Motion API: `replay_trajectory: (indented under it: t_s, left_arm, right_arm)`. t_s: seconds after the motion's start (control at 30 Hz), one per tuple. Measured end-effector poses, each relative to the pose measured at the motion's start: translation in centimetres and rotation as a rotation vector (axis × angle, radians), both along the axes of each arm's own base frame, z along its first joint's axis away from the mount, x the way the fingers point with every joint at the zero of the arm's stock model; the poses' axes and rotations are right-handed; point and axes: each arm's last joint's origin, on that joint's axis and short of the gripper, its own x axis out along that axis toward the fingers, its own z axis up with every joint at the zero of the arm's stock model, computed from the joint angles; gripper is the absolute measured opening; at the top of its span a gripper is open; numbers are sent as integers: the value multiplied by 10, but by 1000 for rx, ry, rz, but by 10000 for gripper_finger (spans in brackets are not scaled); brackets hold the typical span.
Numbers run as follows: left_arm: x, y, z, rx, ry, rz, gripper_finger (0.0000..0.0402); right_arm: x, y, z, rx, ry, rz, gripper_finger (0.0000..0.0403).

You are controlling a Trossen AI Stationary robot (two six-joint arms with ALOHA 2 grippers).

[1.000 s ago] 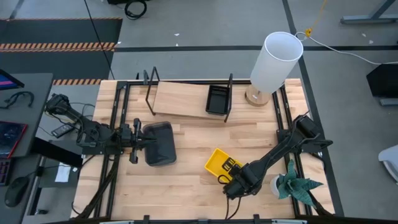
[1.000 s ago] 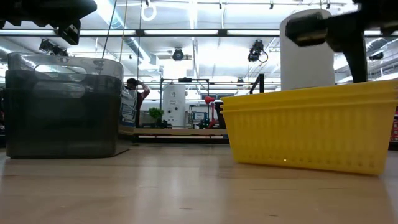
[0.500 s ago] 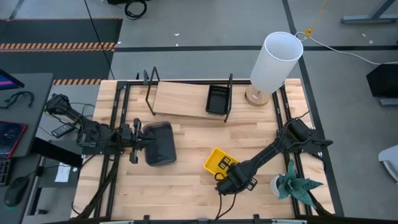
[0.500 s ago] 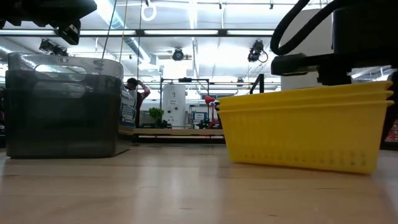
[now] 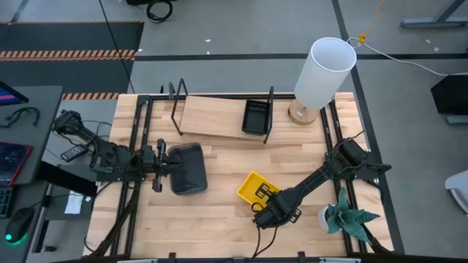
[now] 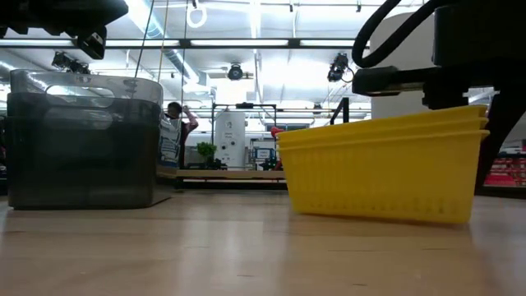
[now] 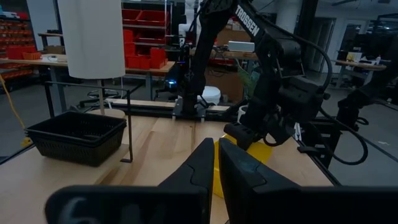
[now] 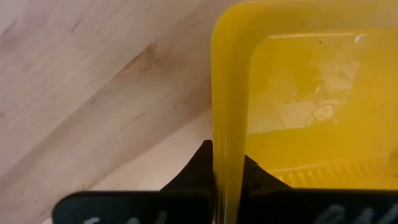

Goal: Stack baskets on shelf by color
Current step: Put the stacked yellow baskets on the shelf

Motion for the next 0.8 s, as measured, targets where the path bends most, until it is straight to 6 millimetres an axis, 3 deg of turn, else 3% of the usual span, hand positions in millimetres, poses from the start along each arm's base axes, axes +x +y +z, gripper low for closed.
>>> replay_trajectory:
  t_s: [0.3,0.57,0.8]
  left_arm:
    - [0,0,0,0,0,0,31]
    - [0,0,0,0,0,0,33]
    - [0,0,0,0,0,1,25]
  right_arm:
    - [5,2,10,20,-5,7,10]
    - [23,-1,50,35,-41,22,10]
    - [42,-17,86,145,-64,-50,10]
